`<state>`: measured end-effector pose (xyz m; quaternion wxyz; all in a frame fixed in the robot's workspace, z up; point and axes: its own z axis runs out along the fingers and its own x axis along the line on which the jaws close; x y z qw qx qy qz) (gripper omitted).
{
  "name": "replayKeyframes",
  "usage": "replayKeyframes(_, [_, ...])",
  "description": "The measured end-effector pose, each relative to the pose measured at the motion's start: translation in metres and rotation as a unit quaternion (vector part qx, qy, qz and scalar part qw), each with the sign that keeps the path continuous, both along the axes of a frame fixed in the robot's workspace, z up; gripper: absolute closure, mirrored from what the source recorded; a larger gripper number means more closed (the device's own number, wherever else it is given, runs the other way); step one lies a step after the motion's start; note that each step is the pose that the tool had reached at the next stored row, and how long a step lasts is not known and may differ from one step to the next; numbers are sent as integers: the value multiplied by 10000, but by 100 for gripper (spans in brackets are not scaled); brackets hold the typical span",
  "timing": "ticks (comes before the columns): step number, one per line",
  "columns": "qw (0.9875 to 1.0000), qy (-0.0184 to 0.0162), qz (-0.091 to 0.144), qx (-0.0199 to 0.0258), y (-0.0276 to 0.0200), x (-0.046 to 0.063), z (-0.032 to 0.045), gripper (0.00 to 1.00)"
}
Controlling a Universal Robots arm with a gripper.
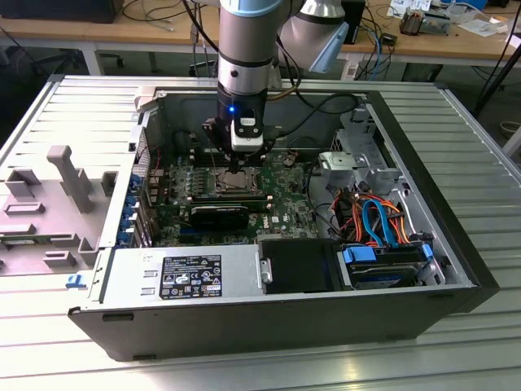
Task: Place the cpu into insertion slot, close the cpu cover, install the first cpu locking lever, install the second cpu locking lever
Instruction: 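Install the first cpu locking lever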
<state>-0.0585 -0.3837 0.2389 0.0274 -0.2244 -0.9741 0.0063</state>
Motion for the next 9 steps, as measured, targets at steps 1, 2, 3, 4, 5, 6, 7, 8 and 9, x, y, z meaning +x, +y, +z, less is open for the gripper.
replayKeyframes(1, [10000,0,11,0,0,0,0,89])
replayKeyframes(2, [10000,0,19,0,0,0,0,89])
replayKeyframes(3, [10000,0,29,0,0,0,0,89])
replayKeyframes(4, [10000,0,34,0,0,0,0,89])
replayKeyframes(5, [10000,0,39,0,0,0,0,89])
replayKeyframes(6, [10000,0,49,0,0,0,0,89])
replayKeyframes(7, [10000,0,54,0,0,0,0,89])
replayKeyframes(8, [10000,0,60,0,0,0,0,89])
replayKeyframes(9, [10000,0,69,0,0,0,0,89])
